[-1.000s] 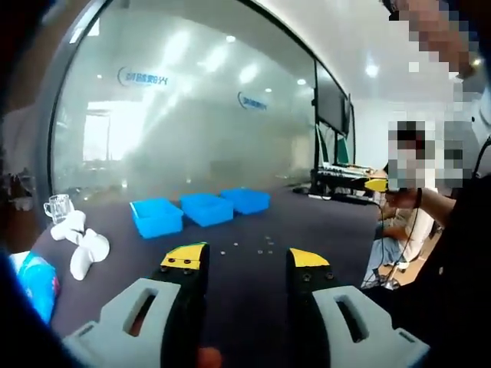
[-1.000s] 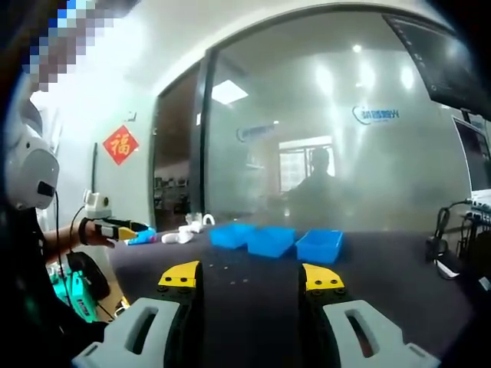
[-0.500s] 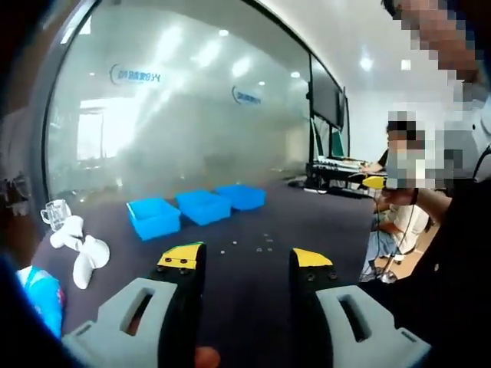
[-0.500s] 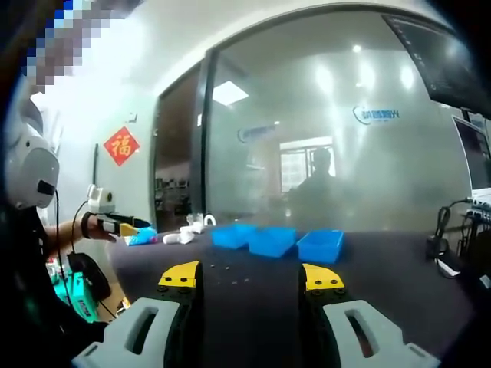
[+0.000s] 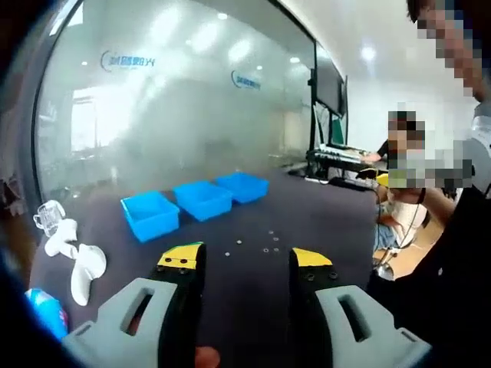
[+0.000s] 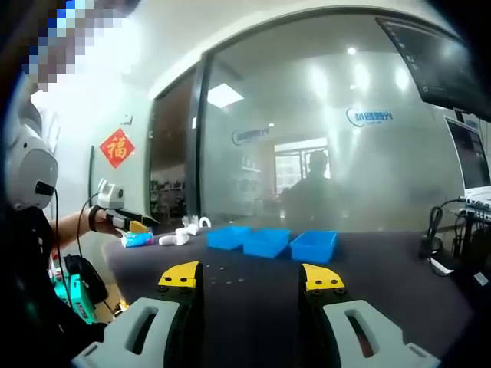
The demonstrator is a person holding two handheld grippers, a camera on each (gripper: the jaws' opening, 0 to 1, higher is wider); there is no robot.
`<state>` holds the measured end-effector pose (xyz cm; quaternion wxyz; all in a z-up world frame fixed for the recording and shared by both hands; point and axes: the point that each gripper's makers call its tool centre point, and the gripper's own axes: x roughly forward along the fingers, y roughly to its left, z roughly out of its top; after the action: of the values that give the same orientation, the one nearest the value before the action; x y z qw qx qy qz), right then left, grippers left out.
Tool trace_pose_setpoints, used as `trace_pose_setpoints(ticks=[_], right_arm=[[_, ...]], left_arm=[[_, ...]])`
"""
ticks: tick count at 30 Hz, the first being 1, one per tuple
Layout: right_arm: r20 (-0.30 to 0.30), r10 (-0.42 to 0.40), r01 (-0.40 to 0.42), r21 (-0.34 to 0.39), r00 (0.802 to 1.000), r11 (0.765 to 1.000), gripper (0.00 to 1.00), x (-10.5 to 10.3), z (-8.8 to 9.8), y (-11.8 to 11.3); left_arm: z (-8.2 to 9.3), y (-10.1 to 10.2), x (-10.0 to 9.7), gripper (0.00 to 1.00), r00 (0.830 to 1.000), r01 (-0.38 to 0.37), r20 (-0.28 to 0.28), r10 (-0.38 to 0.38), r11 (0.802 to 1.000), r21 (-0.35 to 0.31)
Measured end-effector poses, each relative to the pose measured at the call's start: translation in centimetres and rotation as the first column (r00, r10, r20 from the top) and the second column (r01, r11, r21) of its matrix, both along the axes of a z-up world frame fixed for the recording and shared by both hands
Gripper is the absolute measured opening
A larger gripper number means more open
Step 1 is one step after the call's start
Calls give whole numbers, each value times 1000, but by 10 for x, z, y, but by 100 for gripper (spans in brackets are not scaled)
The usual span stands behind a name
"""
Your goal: Sort the screws, nuts, and washers into the corresponding bins
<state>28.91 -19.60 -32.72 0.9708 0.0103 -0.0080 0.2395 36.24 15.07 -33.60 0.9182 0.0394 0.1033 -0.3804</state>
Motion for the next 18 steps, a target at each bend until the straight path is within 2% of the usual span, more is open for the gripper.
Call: trace_pose_setpoints(ticks=[3,7,11,18], right_arm=[[1,0,0,-5,1000,1000,45,-1,1,-2],[5,4,-4,-9,1000,1000,45,-1,2,-2],[7,6,-6,-6,1000,1000,45,-2,3,-1],[11,12,-12,-5,1000,1000,45,-1,3,2]], left_arm=[[-5,-7,9,43,999,35,-24,-34,998,48],[-5,-14,23,43,998,57,-44,-54,996,67],[-14,-21,34,43,994,89,-78,-78,986,140],[-21,-28,54,43,988,102,-134,-78,979,176]])
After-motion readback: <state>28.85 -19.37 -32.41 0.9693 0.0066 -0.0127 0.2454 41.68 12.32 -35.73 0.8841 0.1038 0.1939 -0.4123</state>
